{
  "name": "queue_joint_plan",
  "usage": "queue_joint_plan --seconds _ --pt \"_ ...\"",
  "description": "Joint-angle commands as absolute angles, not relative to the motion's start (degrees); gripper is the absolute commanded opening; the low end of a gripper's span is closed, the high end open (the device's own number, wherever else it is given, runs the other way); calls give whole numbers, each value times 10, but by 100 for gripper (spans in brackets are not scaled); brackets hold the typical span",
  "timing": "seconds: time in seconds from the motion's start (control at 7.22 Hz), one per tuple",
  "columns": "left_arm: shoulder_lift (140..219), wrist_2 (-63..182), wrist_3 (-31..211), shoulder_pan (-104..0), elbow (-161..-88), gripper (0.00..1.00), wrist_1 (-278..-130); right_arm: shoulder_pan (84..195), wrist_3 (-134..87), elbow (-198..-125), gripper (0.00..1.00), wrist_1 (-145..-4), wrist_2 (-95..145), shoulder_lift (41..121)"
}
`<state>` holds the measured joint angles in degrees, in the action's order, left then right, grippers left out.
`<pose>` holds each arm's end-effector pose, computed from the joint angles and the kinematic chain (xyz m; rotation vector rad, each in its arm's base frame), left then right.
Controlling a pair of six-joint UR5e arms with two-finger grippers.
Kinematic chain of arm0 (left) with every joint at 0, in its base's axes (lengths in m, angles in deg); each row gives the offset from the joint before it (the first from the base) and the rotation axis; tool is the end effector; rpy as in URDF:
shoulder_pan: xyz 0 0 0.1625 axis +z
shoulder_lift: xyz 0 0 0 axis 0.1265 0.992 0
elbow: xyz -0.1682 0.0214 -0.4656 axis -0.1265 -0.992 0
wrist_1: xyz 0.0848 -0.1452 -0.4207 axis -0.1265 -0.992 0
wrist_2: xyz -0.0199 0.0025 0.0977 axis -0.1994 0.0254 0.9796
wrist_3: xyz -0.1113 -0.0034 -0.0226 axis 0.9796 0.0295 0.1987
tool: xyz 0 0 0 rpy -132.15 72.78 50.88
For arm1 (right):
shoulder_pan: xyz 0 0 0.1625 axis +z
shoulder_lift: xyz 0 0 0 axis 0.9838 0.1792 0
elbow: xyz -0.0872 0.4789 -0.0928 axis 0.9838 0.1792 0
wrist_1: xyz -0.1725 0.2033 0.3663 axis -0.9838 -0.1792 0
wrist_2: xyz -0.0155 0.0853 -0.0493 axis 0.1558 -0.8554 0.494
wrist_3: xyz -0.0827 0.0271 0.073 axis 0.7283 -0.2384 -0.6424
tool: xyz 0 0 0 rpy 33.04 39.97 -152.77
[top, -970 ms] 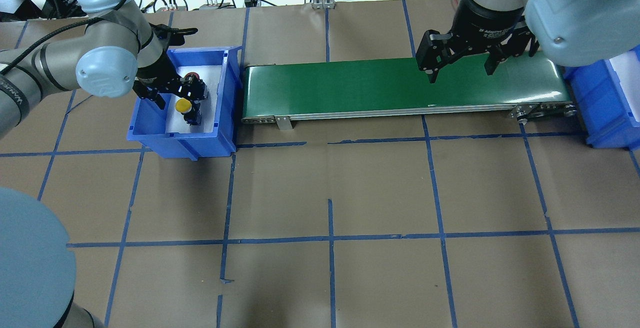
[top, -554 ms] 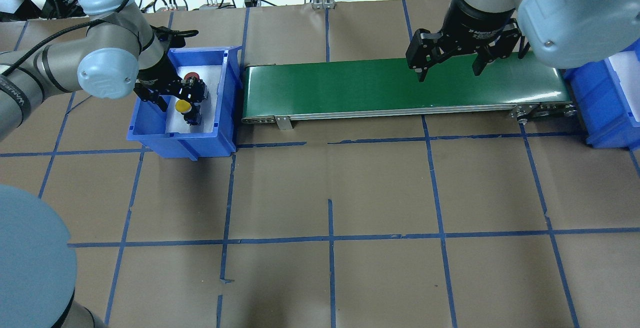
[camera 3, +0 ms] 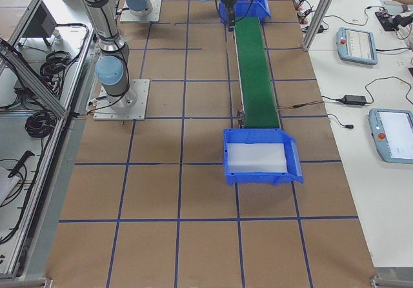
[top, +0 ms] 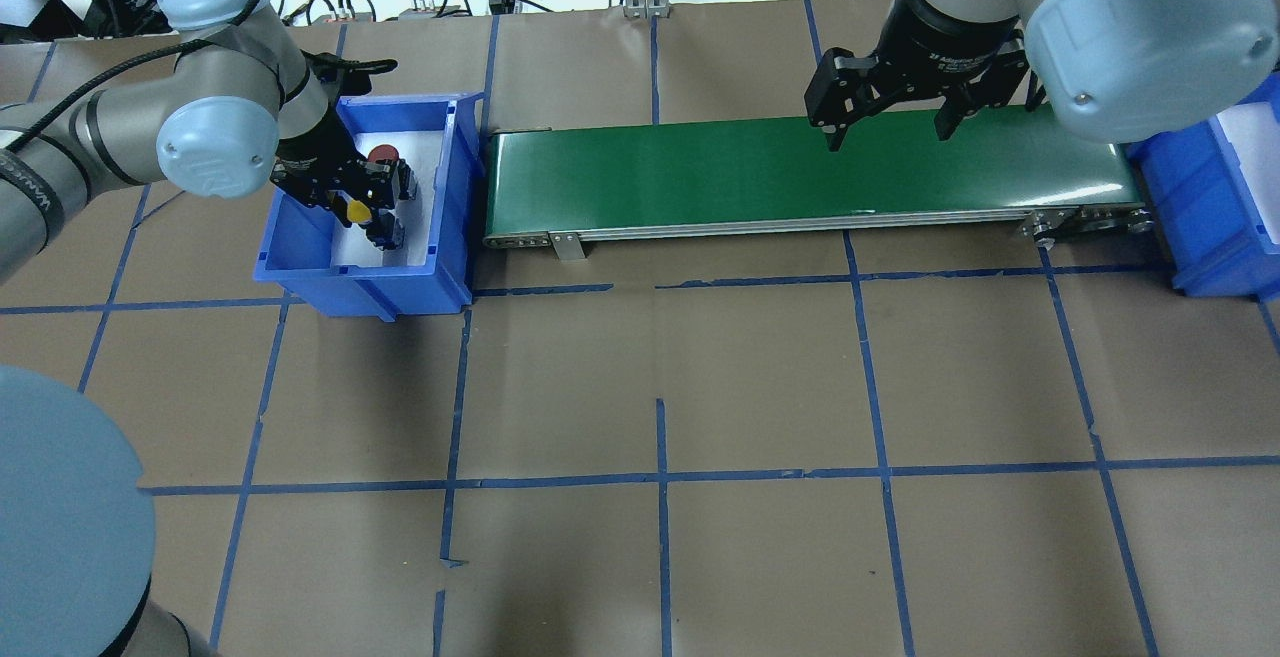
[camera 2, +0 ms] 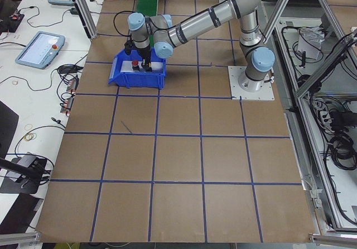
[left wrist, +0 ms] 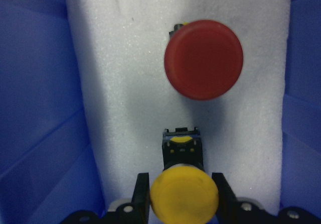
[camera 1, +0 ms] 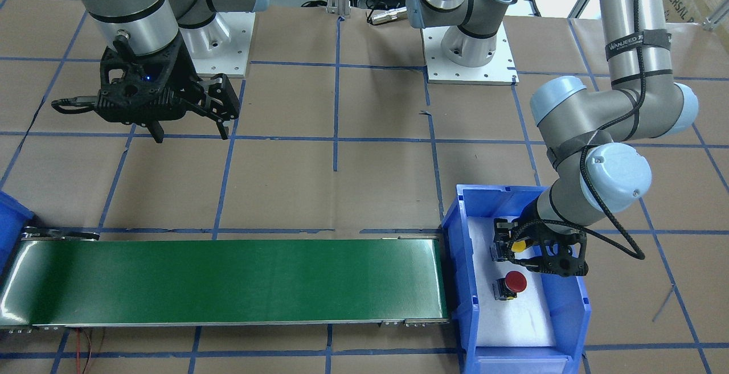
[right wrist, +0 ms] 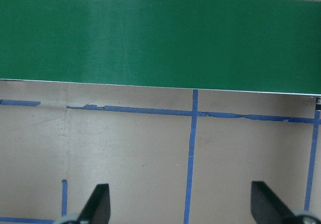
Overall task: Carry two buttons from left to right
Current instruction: 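Lift the yellow button and carry it toward the conveyor belt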
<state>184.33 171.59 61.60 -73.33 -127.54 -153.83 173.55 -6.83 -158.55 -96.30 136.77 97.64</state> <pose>-0.0201 -0.6898 0.2890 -0.1168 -3.1300 -0.1123 0.1732 -0.5599 0.5306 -0.1139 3.1172 -0.1569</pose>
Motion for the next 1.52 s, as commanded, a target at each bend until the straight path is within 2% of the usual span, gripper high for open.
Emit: queue_joint_plan --seconds 0.0,0.42,0.69,0.97,1.39 --pt "1826 1718 622 -733 -1269 7 -1542 1735 -68 -1586 100 -963 1368 976" --pt "1726 1720 623 -735 -1249 7 -1664 1735 -68 -1586 100 -963 1368 976" --pt "1696 1720 674 -760 -1185 7 -1771 1735 -68 -1586 100 -963 1368 976" --pt "1712 1717 773 -827 -1160 7 -1772 1735 -68 -1586 100 -964 1369 976" --pt "1816 1708 872 -917 -1160 7 -1615 1733 -68 -1586 100 -964 1369 976"
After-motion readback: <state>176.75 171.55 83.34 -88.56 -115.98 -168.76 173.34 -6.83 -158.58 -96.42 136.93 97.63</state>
